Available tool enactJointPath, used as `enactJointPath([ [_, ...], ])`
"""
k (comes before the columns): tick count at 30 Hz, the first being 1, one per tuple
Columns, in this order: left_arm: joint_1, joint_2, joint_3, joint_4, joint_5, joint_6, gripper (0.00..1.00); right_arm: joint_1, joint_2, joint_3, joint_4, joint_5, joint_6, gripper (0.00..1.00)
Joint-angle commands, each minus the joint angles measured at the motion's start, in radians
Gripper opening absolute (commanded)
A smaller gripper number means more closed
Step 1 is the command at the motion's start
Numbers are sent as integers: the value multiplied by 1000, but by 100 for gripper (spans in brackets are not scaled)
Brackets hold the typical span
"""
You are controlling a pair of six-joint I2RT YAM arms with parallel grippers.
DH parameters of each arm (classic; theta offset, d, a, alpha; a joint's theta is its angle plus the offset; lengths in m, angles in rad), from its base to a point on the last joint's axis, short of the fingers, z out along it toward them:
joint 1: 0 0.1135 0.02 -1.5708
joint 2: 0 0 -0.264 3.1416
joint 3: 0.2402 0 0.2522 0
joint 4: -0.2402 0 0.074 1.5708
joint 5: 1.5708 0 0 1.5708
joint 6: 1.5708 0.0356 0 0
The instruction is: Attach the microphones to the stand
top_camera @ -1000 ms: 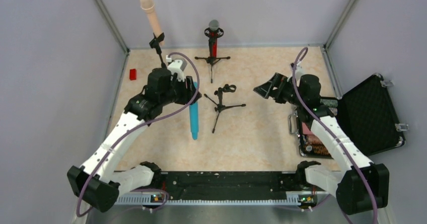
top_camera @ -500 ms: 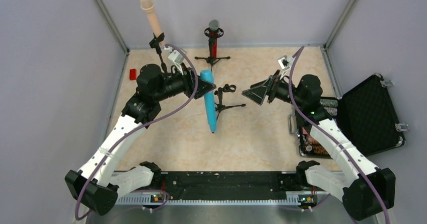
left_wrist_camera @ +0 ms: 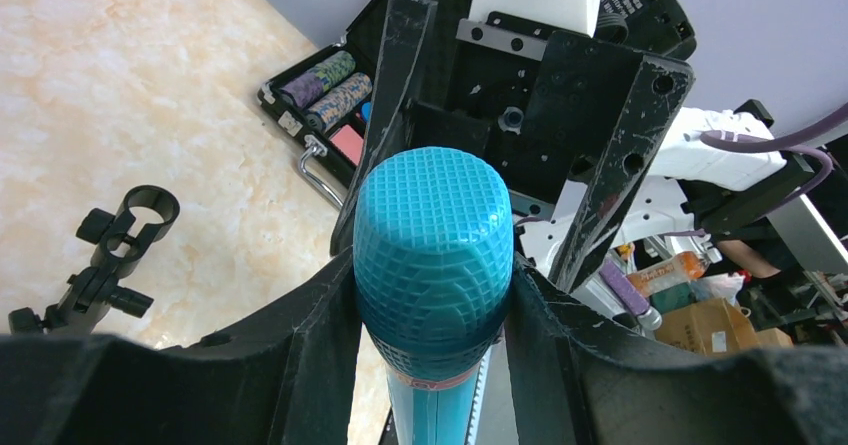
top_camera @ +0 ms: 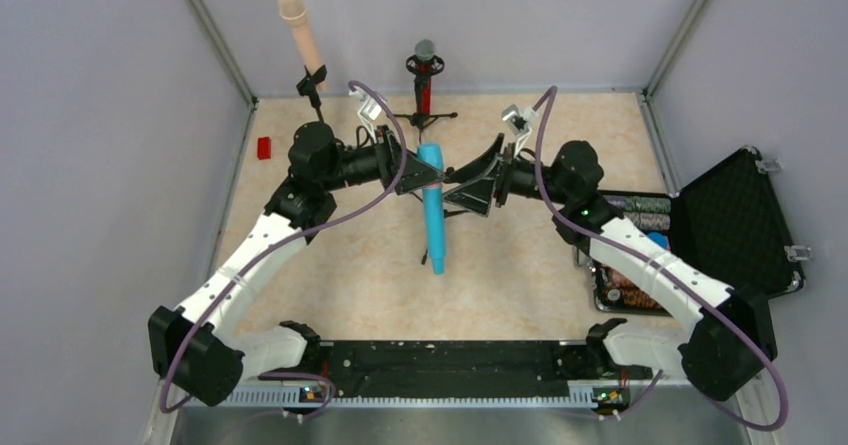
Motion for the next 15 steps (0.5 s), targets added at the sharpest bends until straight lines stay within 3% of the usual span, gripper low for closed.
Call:
enactJointPath([
  [1, -3, -27, -12, 110, 29, -34, 0, 48, 46, 74, 117, -31, 34, 88],
  [7, -2, -22, -27, 114, 37, -45, 0, 75, 109, 87, 197, -69, 85, 74],
  [15, -2, -24, -38, 123, 40, -52, 0, 99, 149, 91, 199, -87, 92, 68],
])
